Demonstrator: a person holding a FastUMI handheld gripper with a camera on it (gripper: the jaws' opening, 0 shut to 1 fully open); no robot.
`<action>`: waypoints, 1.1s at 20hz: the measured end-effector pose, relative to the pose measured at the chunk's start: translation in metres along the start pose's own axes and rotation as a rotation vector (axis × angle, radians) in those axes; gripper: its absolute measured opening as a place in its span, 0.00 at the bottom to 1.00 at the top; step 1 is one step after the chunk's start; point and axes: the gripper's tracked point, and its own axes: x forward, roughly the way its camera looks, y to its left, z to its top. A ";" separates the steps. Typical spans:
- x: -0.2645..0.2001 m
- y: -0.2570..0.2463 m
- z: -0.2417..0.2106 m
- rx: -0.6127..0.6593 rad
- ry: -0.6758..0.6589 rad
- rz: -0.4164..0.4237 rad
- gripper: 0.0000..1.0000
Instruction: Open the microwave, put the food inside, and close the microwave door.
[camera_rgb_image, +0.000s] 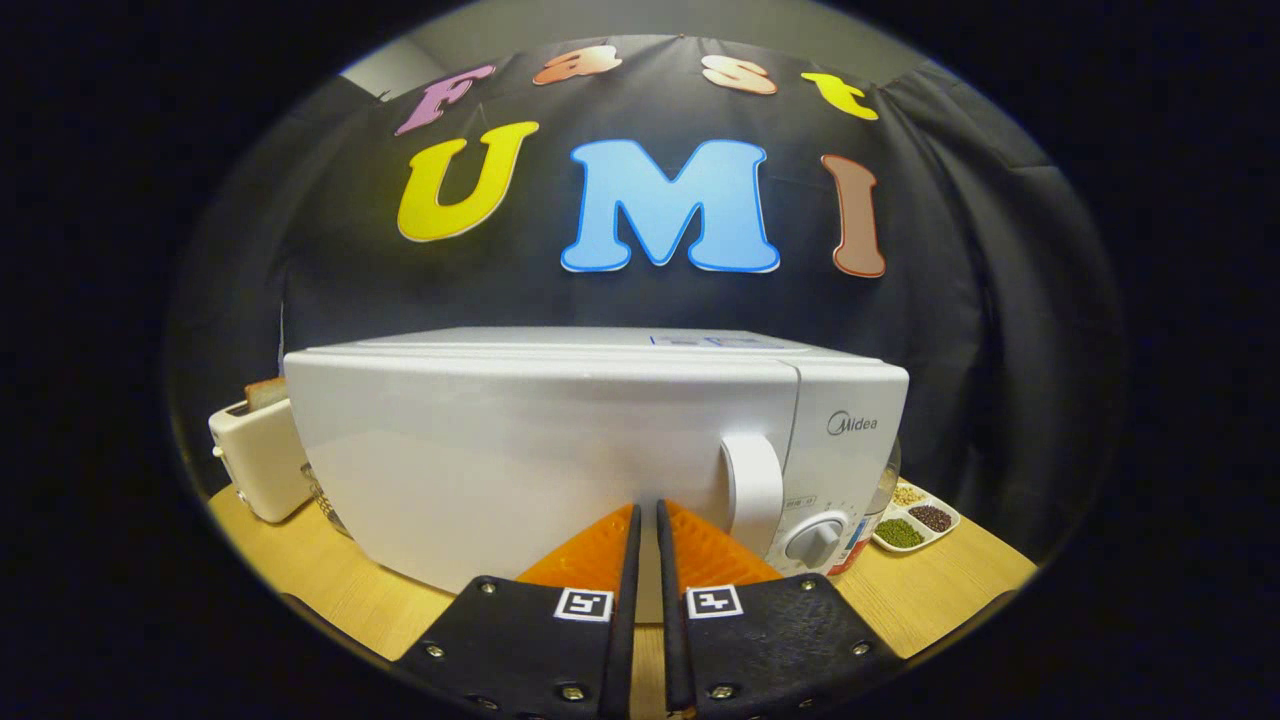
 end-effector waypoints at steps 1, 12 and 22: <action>-0.002 0.000 0.000 -0.018 0.004 -0.002 0.13; -0.094 -0.044 0.061 0.099 -0.013 0.024 0.13; -0.228 -0.033 0.224 0.095 -0.251 0.115 0.13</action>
